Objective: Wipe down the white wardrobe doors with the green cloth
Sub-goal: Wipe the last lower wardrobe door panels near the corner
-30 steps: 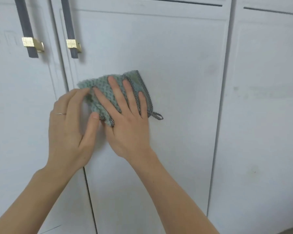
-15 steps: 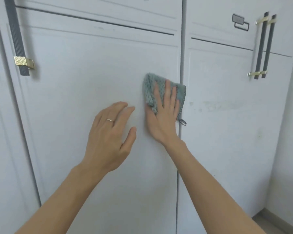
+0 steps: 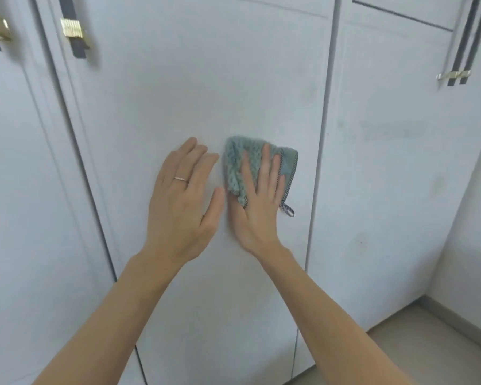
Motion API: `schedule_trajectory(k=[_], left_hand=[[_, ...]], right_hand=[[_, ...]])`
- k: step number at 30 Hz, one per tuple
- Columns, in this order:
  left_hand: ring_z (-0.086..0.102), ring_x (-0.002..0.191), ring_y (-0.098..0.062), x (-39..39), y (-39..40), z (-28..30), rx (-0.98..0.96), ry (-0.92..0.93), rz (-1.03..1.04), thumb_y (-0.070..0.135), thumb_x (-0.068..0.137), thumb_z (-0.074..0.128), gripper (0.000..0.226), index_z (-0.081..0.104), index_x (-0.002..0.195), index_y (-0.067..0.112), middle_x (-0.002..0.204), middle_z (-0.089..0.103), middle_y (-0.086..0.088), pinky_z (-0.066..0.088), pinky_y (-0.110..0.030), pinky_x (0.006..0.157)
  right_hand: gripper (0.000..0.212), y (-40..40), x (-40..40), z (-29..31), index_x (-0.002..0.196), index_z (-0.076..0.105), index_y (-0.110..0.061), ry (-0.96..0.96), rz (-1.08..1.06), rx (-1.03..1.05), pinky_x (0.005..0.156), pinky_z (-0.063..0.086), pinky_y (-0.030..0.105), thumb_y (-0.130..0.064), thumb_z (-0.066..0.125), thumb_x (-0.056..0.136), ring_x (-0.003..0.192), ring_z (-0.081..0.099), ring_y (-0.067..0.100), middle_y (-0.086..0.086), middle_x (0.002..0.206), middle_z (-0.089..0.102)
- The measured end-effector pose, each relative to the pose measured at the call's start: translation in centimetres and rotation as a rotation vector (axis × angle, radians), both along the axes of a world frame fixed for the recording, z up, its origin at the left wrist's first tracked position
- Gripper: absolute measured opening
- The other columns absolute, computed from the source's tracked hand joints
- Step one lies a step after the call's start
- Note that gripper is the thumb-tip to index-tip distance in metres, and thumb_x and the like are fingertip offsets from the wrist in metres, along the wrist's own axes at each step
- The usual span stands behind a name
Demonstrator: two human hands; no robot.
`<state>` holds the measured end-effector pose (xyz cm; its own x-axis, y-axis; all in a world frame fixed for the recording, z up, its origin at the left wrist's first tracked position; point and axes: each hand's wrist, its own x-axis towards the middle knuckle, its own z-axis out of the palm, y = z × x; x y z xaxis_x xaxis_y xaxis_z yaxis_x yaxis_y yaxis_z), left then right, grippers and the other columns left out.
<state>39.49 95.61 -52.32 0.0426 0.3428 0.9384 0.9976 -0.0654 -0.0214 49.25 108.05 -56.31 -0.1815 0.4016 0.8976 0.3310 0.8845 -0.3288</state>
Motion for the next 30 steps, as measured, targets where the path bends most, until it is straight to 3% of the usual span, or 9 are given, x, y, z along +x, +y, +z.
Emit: schedule_trajectory(k=[5,7,9,11,15,22,24,27,30], left_hand=[[0.031,0.156,-0.027,-2.3,-6.6,-9.8,-0.077,-0.166,0.079,0.016,0.1,0.058,0.047,0.056,0.145,0.001,0.157,0.048,-0.013,0.027,-0.045,0.127],[0.03,0.157,-0.027,-3.8,-9.2,-12.8,-0.117,-0.191,0.112,0.015,0.1,0.057,0.048,0.055,0.146,0.0,0.159,0.047,-0.013,0.028,-0.043,0.127],[0.031,0.156,-0.029,-5.3,-11.6,-14.9,-0.159,-0.171,0.132,0.015,0.102,0.056,0.048,0.053,0.148,-0.001,0.159,0.047,-0.015,0.03,-0.044,0.126],[0.031,0.156,-0.029,-6.4,-13.1,-16.3,-0.217,-0.133,0.134,0.014,0.103,0.056,0.049,0.051,0.149,-0.002,0.159,0.046,-0.015,0.033,-0.049,0.124],[0.031,0.156,-0.034,-7.0,-13.8,-17.4,-0.253,-0.077,0.118,0.014,0.103,0.057,0.051,0.05,0.15,-0.003,0.159,0.045,-0.018,0.033,-0.058,0.122],[0.036,0.153,-0.038,-4.3,-8.8,-14.9,-0.12,-0.077,0.031,0.008,0.096,0.061,0.052,0.054,0.145,-0.005,0.154,0.049,-0.023,0.03,-0.053,0.125],[0.035,0.153,-0.038,-2.9,-6.7,-14.0,-0.107,-0.085,-0.008,0.007,0.094,0.061,0.053,0.054,0.145,-0.005,0.154,0.049,-0.024,0.03,-0.054,0.125],[0.033,0.154,-0.037,-0.9,-4.2,-13.4,-0.133,-0.083,-0.052,0.009,0.093,0.06,0.054,0.054,0.145,-0.004,0.155,0.049,-0.023,0.029,-0.051,0.126],[0.032,0.155,-0.035,0.8,-1.8,-12.8,-0.141,-0.08,-0.091,0.013,0.094,0.057,0.053,0.055,0.144,-0.004,0.155,0.05,-0.021,0.025,-0.047,0.129]], right_hand=[[0.062,-8.7,-6.1,-14.8,0.161,-0.004,-0.042,-0.241,0.036,0.056,0.125,-0.011,0.049,-0.051,0.023,0.106,0.158,-0.013,0.029,-0.004,0.171,-0.016],[0.067,-10.5,-7.6,-19.0,0.161,-0.001,-0.042,-0.332,0.033,0.12,0.125,-0.011,0.047,-0.046,0.034,0.104,0.158,-0.011,0.025,-0.006,0.171,-0.013],[0.075,-11.5,-8.1,-22.3,0.16,0.014,-0.043,-0.422,0.032,0.18,0.126,-0.008,0.044,-0.038,0.053,0.096,0.158,-0.007,0.021,-0.009,0.172,-0.007],[0.071,-11.8,-7.6,-23.9,0.155,0.03,-0.041,-0.459,0.067,0.205,0.126,-0.002,0.042,-0.032,0.058,0.091,0.158,-0.001,0.018,-0.01,0.171,0.007],[0.063,-11.4,-6.4,-21.2,0.154,0.037,-0.039,-0.42,0.099,0.231,0.127,0.007,0.044,-0.031,0.052,0.093,0.158,0.009,0.019,-0.01,0.167,0.017],[0.063,-5.5,-3.8,-9.2,0.161,0.028,-0.021,-0.005,-0.074,-0.055,0.126,0.007,0.057,-0.031,0.039,0.1,0.157,0.007,0.037,0.016,0.169,0.017],[0.066,-4.5,-2.3,-9.1,0.163,0.008,-0.034,0.085,-0.083,-0.177,0.126,0.006,0.056,-0.03,0.036,0.104,0.158,-0.001,0.031,0.01,0.171,0.006],[0.077,-4.5,-1.2,-11.4,0.146,-0.021,-0.065,0.227,-0.033,-0.433,0.128,0.0,0.046,-0.032,0.037,0.107,0.157,-0.012,0.014,-0.012,0.169,-0.009],[0.068,-3.7,0.2,-13.6,0.15,-0.019,-0.055,0.205,-0.045,-0.522,0.129,0.001,0.049,-0.04,0.032,0.107,0.154,-0.02,0.003,-0.03,0.161,-0.024]])
